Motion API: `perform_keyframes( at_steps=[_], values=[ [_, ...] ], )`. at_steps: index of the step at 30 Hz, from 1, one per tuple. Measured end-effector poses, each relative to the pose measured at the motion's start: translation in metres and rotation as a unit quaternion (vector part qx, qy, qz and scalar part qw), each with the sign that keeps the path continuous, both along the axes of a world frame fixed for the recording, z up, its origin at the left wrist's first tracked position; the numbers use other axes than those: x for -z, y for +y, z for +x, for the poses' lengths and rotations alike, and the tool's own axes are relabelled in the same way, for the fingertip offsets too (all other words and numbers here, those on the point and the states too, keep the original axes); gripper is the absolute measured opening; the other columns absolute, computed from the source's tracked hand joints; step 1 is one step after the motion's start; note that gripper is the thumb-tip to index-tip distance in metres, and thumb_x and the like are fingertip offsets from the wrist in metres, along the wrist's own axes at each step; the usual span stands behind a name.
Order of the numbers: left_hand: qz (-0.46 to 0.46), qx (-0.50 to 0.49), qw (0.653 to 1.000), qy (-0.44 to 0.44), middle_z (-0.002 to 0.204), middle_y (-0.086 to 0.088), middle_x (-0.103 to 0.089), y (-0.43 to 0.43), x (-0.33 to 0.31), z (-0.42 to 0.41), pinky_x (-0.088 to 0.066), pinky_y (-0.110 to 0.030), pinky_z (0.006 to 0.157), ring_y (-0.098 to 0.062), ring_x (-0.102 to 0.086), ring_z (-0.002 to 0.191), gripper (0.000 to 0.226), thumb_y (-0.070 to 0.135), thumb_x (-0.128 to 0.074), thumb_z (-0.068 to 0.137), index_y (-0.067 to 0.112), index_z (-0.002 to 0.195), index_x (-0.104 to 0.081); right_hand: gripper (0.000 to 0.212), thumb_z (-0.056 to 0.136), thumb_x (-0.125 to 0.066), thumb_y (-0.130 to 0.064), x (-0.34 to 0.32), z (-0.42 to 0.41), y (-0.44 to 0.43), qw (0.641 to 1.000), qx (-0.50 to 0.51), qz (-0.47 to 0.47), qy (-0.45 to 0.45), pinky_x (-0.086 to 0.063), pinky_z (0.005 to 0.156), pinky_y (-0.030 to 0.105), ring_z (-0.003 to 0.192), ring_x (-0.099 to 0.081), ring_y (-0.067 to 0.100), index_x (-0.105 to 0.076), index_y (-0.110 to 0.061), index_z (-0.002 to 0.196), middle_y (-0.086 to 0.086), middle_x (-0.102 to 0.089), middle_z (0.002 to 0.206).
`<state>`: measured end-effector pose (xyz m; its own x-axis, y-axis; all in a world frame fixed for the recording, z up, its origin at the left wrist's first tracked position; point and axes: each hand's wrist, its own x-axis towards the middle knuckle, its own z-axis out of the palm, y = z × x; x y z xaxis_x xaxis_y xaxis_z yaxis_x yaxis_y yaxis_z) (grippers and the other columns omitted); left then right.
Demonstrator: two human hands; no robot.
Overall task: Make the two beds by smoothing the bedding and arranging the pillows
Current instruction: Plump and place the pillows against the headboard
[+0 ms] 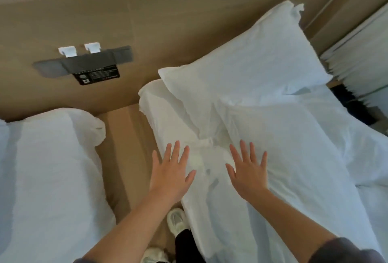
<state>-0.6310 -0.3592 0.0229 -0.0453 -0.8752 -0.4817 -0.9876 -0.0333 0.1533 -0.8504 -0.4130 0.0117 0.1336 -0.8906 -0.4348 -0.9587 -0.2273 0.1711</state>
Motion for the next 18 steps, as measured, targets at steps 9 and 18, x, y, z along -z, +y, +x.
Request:
perform_keyframes(
  at_steps=[9, 18],
  values=[
    [0.034, 0.125, 0.992, 0.011, 0.163, -0.005, 0.011, -0.103, 0.028, -0.132, -0.004, -0.057, 0.118, -0.026, 0.009, 0.150, 0.071, 0.058, -0.018, 0.099, 0.022, 0.155, 0.005, 0.091, 0.087, -0.034, -0.075, 0.031, -0.163, -0.048, 0.961, 0.272, 0.056, 0.006, -0.018, 0.106, 0.073, 0.147, 0.013, 0.040, 0.018, -0.036, 0.151, 0.005, 0.024, 0.160],
    [0.111, 0.037, 0.988, 0.100, 0.159, -0.012, -0.006, -0.135, 0.096, -0.235, -0.037, -0.044, 0.103, -0.033, -0.034, 0.137, 0.084, 0.063, -0.038, 0.093, 0.024, 0.154, 0.004, 0.092, 0.079, -0.009, -0.086, 0.099, -0.208, -0.063, 0.967, 0.250, 0.040, -0.038, 0.002, 0.105, 0.077, 0.143, 0.027, 0.042, 0.030, -0.037, 0.146, 0.009, 0.036, 0.155]
  ],
)
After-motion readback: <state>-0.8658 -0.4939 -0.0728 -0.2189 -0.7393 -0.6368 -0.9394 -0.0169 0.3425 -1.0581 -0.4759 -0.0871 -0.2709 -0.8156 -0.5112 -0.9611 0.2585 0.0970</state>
